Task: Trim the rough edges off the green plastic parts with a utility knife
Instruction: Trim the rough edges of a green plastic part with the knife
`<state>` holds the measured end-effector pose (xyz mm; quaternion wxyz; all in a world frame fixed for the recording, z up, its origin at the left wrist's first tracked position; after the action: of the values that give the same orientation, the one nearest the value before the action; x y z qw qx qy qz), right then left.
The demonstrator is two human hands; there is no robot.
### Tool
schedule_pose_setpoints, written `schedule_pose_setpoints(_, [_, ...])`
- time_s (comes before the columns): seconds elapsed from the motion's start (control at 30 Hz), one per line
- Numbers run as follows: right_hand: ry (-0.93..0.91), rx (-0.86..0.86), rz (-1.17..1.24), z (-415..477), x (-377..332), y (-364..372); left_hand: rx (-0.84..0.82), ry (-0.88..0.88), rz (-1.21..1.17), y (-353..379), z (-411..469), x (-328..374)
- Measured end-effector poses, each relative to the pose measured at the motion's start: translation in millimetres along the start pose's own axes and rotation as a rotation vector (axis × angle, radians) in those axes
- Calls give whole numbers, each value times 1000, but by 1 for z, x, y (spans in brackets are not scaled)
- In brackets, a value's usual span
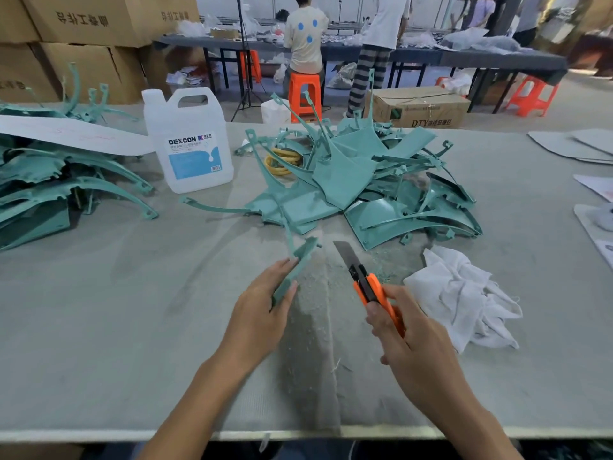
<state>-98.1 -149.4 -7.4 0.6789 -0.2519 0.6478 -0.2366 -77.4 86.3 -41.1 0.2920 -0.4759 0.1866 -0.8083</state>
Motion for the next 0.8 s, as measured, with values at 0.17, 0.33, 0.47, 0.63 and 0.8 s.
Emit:
schedule_pose_setpoints(0.17, [-92, -100, -48, -10, -20, 10, 57, -21, -71, 17, -7, 1])
schedule_pose_setpoints(0.33, [-130, -134, -105, -13, -24, 18, 53, 15, -55, 17, -8, 4])
schedule_pose_setpoints(0.47, [-135, -154, -158, -14, -22, 23, 41, -37, -86, 18, -10, -3])
schedule_pose_setpoints(0.63, [-170, -128, -254, -13, -24, 27, 43, -102, -91, 22, -13, -11])
schedule_pose_setpoints(0.8, [-171, -95, -252, -7, -27, 31, 8, -83, -81, 20, -8, -10])
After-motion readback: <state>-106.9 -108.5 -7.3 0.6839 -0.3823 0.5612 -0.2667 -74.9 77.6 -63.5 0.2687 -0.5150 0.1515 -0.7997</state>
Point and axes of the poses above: each hand's wrist, its own z-axis towards the middle knuckle, its own y-axis out of the palm, x = y × z, the point moved 5 cm from there along z, towards the middle knuckle, and after that the axes turned 15 degrees about y, right-handed, at the moved point
